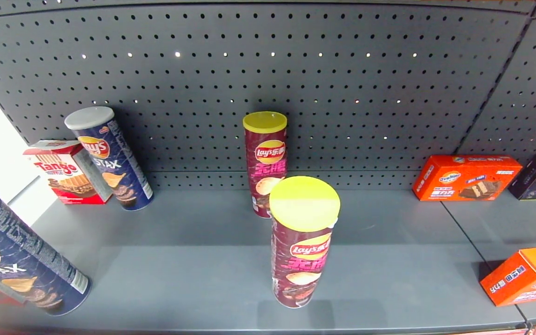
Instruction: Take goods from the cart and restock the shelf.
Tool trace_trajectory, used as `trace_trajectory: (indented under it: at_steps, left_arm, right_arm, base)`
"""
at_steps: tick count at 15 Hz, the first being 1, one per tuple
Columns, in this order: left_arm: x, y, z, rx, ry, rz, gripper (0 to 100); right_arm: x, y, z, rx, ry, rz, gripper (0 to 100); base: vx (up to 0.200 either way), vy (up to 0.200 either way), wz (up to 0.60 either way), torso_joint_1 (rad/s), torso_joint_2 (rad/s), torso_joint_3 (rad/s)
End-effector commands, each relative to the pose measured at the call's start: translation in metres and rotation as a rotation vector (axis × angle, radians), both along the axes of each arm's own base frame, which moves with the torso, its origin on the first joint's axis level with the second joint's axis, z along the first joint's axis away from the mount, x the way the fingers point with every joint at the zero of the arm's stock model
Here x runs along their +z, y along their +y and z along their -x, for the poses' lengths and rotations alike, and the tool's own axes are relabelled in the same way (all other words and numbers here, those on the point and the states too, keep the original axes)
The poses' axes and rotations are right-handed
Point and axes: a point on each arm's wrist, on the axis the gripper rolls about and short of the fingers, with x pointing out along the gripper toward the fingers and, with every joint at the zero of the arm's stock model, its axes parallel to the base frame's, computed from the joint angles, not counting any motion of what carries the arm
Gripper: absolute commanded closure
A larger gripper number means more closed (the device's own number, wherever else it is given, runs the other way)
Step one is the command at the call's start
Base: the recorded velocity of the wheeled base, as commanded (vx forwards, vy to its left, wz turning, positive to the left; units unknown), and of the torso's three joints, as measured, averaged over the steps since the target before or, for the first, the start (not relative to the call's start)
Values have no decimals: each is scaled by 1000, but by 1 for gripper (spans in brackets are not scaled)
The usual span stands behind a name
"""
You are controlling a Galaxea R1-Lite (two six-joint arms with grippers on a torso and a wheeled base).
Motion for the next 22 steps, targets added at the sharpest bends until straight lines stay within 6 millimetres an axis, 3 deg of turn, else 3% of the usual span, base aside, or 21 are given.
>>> trace_trajectory:
  at_steps: [1, 5, 12, 13, 14, 16, 19, 20, 22]
  left_arm:
    - [-3, 3, 0, 118, 28, 20, 0]
    - [-1, 0, 0, 14, 10, 62, 0]
    - [-1, 0, 0, 7, 12, 60, 0]
    - [-1, 0, 0, 4, 12, 60, 0]
    - [-1, 0, 0, 4, 12, 60, 0]
    - [-1, 0, 0, 3, 12, 58, 0]
    - [-1, 0, 0, 1, 14, 58, 0]
    - [-1, 0, 0, 0, 15, 58, 0]
    - [-1, 0, 0, 1, 15, 58, 0]
  right_arm:
    - [0, 0, 0, 1, 1, 0, 0]
    - [0, 0, 0, 1, 1, 0, 0]
    - [3, 1, -4, 40, 40, 14, 0]
    - [42, 1, -6, 22, -22, -10, 0]
    - [84, 4, -29, 19, 38, -26, 0]
    - [116, 9, -48, 105, 30, 21, 0]
    - [141, 27, -99, 266, 103, 62, 0]
    - [141, 36, -119, 308, 125, 68, 0]
    - [136, 50, -141, 362, 141, 74, 0]
  base:
    - [0, 0, 0, 0, 0, 0]
    - [0, 0, 0, 0, 0, 0]
    - [0, 0, 0, 0, 0, 0]
    - [0, 0, 0, 0, 0, 0]
    - [0, 0, 0, 0, 0, 0]
    - [0, 0, 0, 0, 0, 0]
    - [0, 0, 0, 0, 0, 0]
    - [0, 0, 0, 0, 0, 0]
    - [0, 0, 0, 0, 0, 0]
